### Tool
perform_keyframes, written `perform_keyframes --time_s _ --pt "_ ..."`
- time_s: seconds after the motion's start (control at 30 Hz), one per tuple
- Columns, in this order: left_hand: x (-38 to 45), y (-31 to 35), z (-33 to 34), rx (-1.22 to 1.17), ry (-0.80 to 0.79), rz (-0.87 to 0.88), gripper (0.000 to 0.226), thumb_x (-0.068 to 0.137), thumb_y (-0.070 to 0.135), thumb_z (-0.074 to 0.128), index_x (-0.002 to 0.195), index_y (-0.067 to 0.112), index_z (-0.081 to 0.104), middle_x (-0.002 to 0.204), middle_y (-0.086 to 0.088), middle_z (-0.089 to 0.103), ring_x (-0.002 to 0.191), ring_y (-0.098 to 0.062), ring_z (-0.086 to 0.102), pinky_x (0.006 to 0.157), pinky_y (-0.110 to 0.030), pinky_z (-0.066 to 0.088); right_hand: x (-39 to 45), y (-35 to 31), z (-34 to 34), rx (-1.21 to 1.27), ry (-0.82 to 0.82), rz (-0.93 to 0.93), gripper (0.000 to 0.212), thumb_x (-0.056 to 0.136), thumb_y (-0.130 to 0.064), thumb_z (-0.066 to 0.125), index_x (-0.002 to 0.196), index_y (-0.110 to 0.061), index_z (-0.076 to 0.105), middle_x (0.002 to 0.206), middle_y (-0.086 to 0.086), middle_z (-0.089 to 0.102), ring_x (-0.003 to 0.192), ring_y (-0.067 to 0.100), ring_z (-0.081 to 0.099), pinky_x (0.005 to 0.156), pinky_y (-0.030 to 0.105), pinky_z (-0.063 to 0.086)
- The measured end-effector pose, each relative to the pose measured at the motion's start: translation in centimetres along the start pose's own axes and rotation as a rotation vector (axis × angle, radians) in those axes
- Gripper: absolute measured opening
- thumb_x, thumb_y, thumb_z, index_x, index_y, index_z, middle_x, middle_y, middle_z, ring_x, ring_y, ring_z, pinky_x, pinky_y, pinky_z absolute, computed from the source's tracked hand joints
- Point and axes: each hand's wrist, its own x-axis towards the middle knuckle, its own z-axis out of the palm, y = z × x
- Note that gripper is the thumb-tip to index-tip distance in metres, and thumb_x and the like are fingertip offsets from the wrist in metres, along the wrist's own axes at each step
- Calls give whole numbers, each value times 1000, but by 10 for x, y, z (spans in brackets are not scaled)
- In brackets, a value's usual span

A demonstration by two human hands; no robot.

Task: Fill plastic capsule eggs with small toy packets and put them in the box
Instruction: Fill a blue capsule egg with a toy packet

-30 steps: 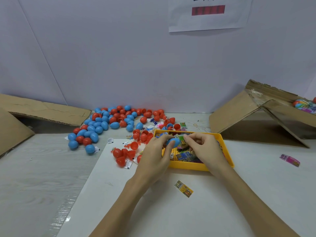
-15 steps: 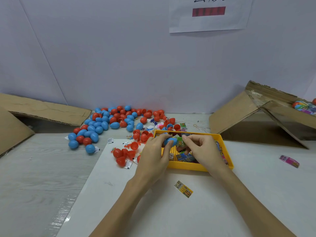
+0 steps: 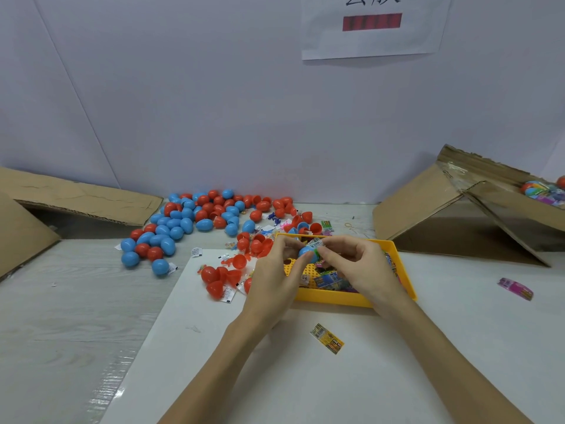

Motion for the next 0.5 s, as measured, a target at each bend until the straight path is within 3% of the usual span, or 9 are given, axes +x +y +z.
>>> perform_keyframes --time_s 0.5 --pt "1 0 2 -26 -4 -2 15 98 37 64 111 30 59 99 24 66 99 6 64 79 -10 50 -1 -1 0 -26 37 -43 19 92 -28 76 110 -28 77 99 -11 78 92 8 75 77 20 60"
